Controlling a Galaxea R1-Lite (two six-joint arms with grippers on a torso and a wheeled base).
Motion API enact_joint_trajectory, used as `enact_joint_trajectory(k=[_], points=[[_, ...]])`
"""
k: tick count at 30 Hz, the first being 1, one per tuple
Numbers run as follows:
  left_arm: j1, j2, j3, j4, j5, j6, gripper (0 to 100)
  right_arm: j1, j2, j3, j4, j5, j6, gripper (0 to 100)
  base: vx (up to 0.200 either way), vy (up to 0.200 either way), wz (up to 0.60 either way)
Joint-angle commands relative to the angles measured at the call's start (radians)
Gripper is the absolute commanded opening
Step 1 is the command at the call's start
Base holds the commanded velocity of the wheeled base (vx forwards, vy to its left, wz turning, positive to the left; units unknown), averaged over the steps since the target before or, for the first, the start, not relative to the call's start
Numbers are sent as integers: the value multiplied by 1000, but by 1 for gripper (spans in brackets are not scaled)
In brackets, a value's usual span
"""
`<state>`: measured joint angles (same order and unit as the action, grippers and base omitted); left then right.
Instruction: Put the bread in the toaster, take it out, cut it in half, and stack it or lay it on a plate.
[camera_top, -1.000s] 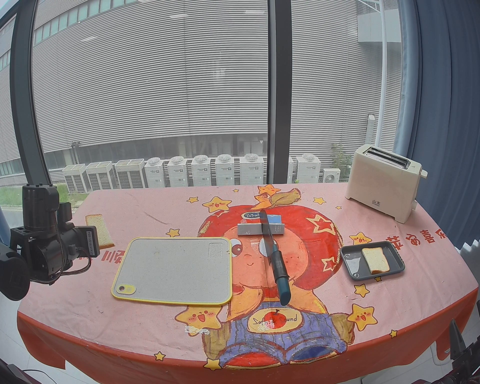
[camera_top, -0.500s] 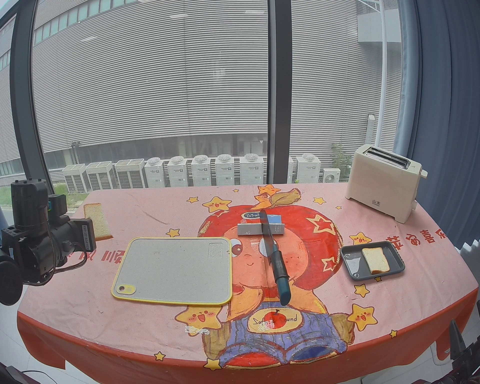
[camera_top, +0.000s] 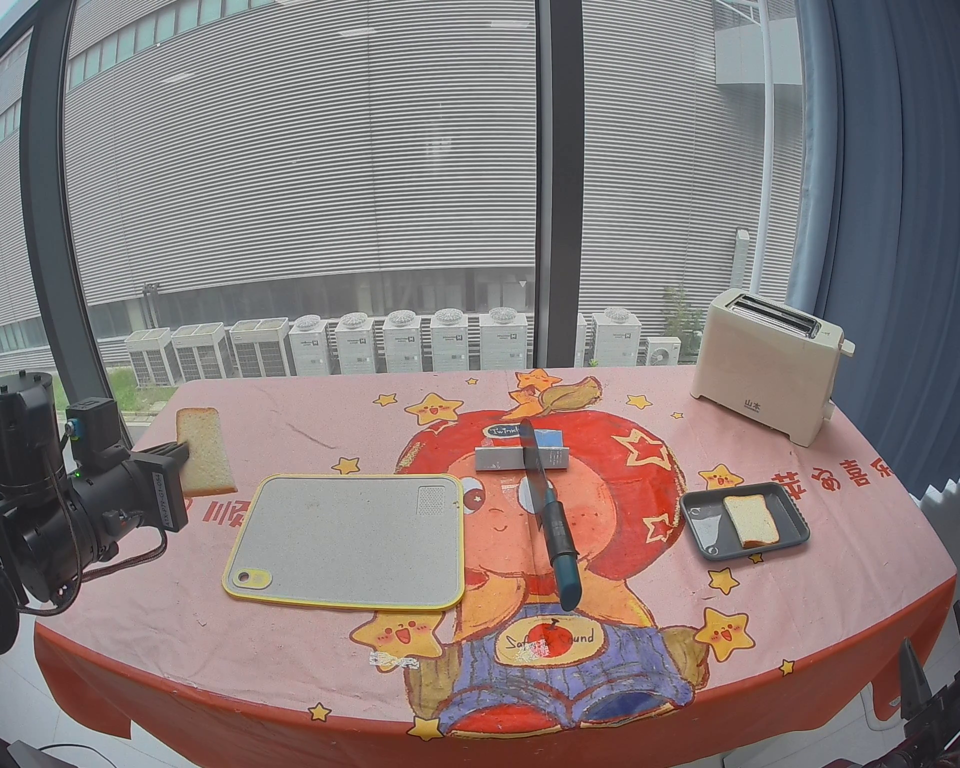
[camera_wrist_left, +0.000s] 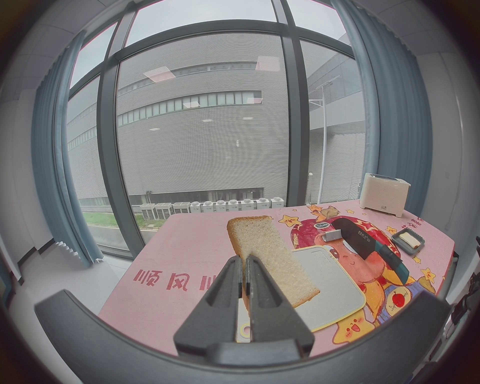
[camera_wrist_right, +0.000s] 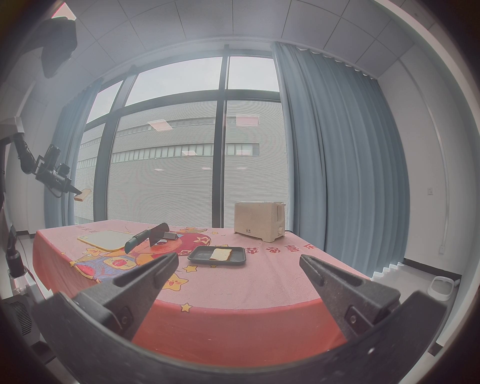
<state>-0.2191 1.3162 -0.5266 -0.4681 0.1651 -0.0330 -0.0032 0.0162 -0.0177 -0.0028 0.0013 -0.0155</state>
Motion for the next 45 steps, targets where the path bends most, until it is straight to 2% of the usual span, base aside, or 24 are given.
enact_joint_trajectory(k=[1, 4, 28, 32, 33, 35, 40, 45], points=[[-29, -8, 13, 3, -16, 1, 0, 0, -16, 18, 0, 0, -1, 100, 0, 0, 0], [-29, -8, 10, 0, -29, 2, 0, 0, -16, 18, 0, 0, -1, 100, 0, -133, 0], [-31, 0, 16, -4, -26, 4, 0, 0, -16, 18, 0, 2, 0, 100, 0, -200, 0], [-39, -2, 13, -12, -35, 2, 0, 0, -16, 18, 0, 0, 0, 100, 0, -200, 0], [-68, -2, 10, -14, -45, 1, 0, 0, -16, 18, 0, 0, 0, 100, 0, -200, 0], [-78, -2, 8, -14, -50, -1, 0, 0, -16, 18, 0, 0, 0, 100, 0, -200, 0], [-80, 0, 11, -14, -53, -5, 0, 0, -16, 18, 0, 0, 0, 100, 0, -200, 0], [-80, -2, 17, -14, -76, -4, 0, 0, -16, 18, 0, 0, -1, 100, 0, -200, 0]])
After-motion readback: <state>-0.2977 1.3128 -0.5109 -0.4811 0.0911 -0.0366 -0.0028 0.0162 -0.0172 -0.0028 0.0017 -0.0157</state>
